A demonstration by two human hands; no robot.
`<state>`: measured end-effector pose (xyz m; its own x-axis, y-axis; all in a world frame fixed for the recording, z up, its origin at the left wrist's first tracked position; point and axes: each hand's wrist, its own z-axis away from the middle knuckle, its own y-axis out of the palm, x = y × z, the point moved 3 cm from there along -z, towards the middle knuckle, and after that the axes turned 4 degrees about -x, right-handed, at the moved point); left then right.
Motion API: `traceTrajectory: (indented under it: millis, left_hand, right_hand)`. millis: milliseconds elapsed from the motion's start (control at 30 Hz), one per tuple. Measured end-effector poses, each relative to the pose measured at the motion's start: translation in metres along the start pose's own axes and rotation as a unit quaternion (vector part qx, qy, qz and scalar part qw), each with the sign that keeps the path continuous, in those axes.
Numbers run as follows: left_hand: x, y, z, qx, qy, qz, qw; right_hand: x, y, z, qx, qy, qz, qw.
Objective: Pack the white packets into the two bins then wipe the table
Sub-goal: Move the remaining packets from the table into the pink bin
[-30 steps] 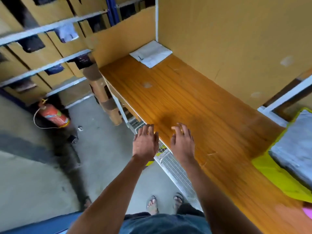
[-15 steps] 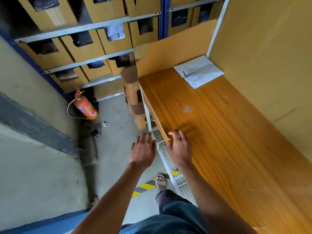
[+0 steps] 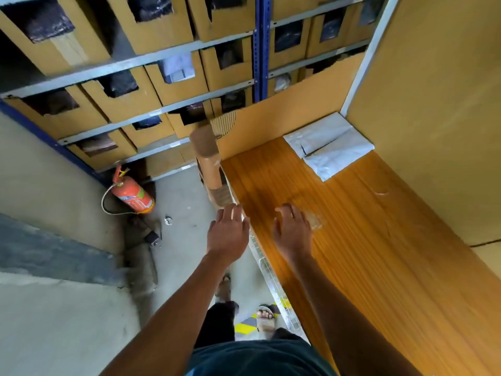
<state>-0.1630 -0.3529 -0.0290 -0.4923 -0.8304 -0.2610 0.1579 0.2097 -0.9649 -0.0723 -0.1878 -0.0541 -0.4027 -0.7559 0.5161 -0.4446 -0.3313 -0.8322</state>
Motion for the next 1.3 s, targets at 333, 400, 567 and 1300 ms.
traceTrajectory:
  millis: [333,400,567,1300]
  left_hand:
    - [-0.004,0.006,-0.138,0.007,0.178,-0.01,0.984]
    - [-0.013,0.003,-0.162,0.015,0.224,-0.011,0.974]
    - [-0.043,-0.002,-0.21,0.041,0.308,-0.014,0.95]
    - [-0.184,0.051,-0.347,0.064,0.373,-0.014,0.925]
  right_hand:
    - [0.01,0.019,-0.088,-0.055,0.101,0.048,0.992]
    - [0.011,0.016,-0.103,-0.077,0.121,0.062,0.988]
    - [0.01,0.002,-0.131,-0.12,0.189,0.078,0.971]
    - [-0.089,-0.024,-0.243,-0.06,0.256,0.155,0.952]
